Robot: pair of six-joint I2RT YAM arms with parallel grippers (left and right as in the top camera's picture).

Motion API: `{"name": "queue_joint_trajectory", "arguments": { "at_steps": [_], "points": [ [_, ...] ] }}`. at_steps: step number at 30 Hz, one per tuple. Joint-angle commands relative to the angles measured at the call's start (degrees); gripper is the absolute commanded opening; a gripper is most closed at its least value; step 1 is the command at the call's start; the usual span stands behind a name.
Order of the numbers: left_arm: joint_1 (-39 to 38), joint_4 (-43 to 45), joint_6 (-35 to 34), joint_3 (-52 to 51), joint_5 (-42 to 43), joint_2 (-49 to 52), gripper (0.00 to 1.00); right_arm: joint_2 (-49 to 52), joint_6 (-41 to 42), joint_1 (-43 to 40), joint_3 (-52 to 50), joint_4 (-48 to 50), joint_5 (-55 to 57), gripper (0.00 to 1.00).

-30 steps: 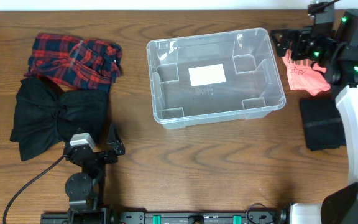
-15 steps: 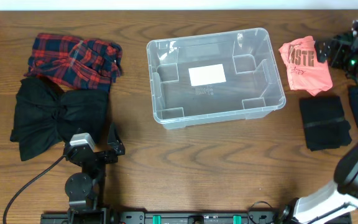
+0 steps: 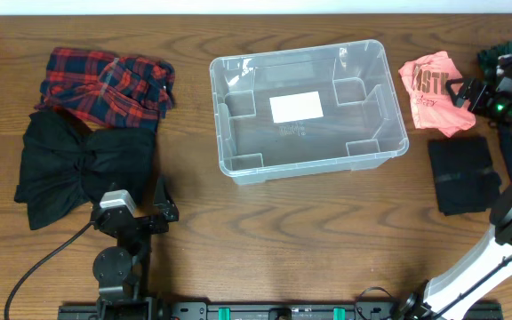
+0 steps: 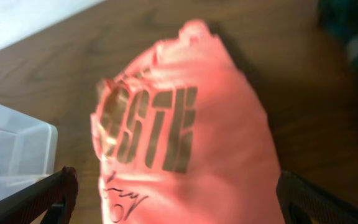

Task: Pack container
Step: 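Move the right gripper to the pink t-shirt and grasp it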

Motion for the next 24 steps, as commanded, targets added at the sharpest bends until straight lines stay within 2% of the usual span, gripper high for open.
{"name": "queue_joint_trajectory", "arguments": {
  "at_steps": [1, 11, 24],
  "points": [
    [0.09, -2.1, 1.01, -0.94, -0.24, -0.31, 0.98, 3.3, 0.09, -1.25, 0.9, 0.15, -1.75, 0.98],
    [0.09, -2.1, 1.01, -0.94, -0.24, -0.31, 0.98, 4.81, 0.33, -4.0, 0.9, 0.17, -1.05, 0.99],
    [0.09, -2.1, 1.01, -0.94, -0.24, -0.31, 0.98, 10.38, 1.64, -2.51, 0.9, 0.76, -1.09, 0.99]
  ]
}}
